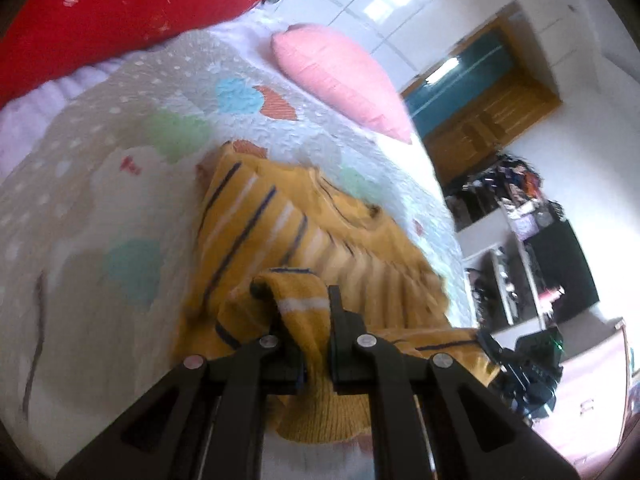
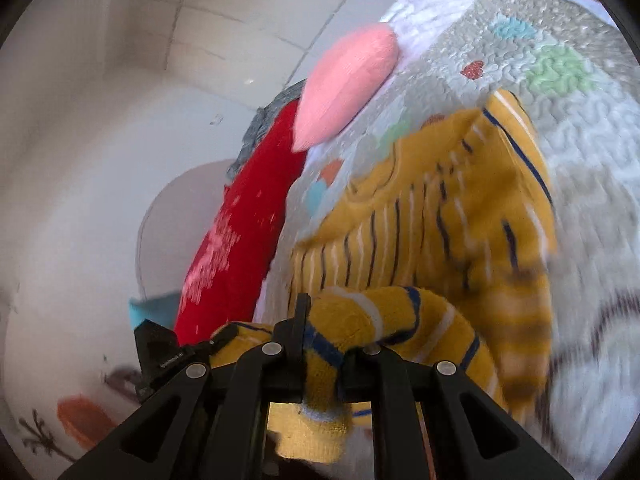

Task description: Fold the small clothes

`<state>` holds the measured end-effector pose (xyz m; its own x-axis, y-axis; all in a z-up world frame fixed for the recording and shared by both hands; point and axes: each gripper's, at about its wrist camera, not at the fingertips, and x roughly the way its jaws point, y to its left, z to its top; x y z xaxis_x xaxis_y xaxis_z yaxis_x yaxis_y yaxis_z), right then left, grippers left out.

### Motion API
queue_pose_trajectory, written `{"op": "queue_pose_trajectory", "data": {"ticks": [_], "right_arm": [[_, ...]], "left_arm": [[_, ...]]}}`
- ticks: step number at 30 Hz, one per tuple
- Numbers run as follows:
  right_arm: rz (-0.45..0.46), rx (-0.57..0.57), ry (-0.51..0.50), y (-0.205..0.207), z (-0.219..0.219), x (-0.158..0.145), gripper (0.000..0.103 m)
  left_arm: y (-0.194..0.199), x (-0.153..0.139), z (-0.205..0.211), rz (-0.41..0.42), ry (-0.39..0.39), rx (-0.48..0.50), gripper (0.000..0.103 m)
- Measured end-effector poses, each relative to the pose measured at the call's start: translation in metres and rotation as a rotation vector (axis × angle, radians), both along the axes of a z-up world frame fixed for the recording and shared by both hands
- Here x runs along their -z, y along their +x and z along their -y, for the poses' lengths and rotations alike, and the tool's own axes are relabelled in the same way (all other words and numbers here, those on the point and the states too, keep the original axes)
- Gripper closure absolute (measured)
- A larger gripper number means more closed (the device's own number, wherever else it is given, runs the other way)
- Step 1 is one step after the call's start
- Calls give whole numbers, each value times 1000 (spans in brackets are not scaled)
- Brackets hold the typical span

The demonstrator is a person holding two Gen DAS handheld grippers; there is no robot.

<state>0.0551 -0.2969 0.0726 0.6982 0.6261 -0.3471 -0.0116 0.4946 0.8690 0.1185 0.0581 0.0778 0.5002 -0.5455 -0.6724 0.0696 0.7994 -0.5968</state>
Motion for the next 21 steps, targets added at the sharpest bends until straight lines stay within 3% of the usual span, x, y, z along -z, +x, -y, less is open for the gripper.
{"op": "queue_pose_trajectory", "data": {"ticks": [3, 6, 8, 10, 13, 17, 21], "right_arm": [[-66, 24, 6, 44, 10, 18, 91], [-112, 35, 63, 76, 26, 42, 88], [-133, 60, 138, 88, 37, 58, 80], [-132, 113, 229, 99, 52, 70, 63], [-109, 177, 309, 111, 69, 75, 50], [-101, 235, 262, 123, 79, 65, 41], [-101, 240, 195, 122, 84, 49, 37]], "left_arm": [[47, 24, 9, -64, 9, -8, 95], [81, 43, 9, -109, -81, -7, 94], [101, 54, 2, -136, -174, -14, 82], [117, 65, -5, -162, -252, -34, 70], [134, 74, -14, -163, -330, -69, 55], [142, 70, -20, -124, -348, -103, 37], [138, 53, -36, -83, -347, -109, 31]]}}
